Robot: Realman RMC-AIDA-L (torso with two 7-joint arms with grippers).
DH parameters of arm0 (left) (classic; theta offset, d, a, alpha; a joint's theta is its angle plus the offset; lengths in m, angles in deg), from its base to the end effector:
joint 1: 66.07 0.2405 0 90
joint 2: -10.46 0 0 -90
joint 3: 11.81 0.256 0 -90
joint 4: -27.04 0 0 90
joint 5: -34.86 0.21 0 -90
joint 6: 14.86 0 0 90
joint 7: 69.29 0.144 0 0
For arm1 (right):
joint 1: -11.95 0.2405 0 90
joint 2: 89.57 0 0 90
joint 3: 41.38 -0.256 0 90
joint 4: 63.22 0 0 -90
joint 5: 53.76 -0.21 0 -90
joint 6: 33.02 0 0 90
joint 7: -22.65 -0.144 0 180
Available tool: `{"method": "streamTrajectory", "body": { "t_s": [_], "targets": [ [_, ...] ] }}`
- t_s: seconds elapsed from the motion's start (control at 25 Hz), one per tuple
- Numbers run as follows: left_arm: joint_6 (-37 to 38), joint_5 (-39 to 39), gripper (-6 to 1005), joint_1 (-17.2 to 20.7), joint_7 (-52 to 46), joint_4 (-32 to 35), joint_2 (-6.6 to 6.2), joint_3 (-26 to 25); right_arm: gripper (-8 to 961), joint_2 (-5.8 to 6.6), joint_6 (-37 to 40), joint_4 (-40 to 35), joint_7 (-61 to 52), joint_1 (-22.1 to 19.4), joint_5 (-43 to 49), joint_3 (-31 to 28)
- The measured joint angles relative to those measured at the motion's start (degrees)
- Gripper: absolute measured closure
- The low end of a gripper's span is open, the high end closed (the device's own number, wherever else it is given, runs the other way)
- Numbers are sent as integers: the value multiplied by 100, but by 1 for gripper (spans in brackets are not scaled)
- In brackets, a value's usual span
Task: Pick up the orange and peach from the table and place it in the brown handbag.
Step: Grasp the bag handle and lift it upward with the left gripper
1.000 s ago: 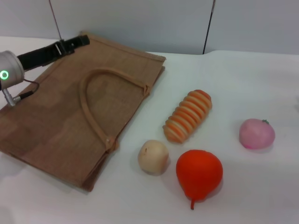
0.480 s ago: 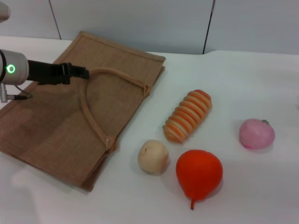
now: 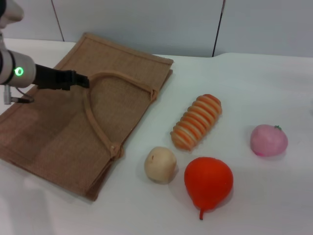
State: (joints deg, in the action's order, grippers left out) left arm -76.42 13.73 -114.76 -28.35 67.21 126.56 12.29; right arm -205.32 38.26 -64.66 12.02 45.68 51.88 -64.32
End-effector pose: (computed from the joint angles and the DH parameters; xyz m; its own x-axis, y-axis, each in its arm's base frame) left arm -0.2827 0.4401 0.0573 0.3410 0.8131 0.4718 0.8949 -0.1272 -0.4277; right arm 0.3190 0.3726 0.0386 0.7918 0.1697 -0.5868 -0.5664 -0.1555 -0.8093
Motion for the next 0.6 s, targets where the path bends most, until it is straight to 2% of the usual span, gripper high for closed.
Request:
{"method": "streamTrajectory", "body": {
  "t_s": [0.16,0.4,0.6],
  "targets": [
    [412,39,371,-130,169,-353,-1,93,119,0,0,9,-1,10,0,0],
    [1050,43,367,-230,213,-813,12,590,118,0,0,17,-1,22,-2,0],
    [1328,54,368,-272,259,-1002,17,681,118,0,0,27,-1,23,-8,0]
  ]
}}
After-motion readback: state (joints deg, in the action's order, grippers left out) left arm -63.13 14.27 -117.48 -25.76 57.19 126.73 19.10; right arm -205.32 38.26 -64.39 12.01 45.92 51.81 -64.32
